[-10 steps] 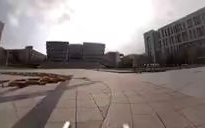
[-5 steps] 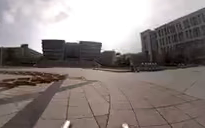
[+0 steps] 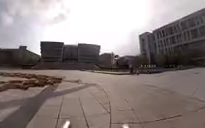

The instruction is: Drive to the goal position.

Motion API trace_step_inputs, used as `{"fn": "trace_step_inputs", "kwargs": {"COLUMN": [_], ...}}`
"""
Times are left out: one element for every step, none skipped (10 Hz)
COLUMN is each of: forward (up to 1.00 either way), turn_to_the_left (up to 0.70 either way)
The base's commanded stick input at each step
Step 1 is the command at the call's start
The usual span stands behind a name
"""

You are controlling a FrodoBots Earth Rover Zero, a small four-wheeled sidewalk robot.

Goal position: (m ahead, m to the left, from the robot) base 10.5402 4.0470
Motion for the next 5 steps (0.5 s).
{"fn": "trace_step_inputs", "kwargs": {"forward": [0.7,0.7,0.7,0.7,0.7], "turn_to_the_left": [0.0,0.0,0.0,0.0,0.0]}}
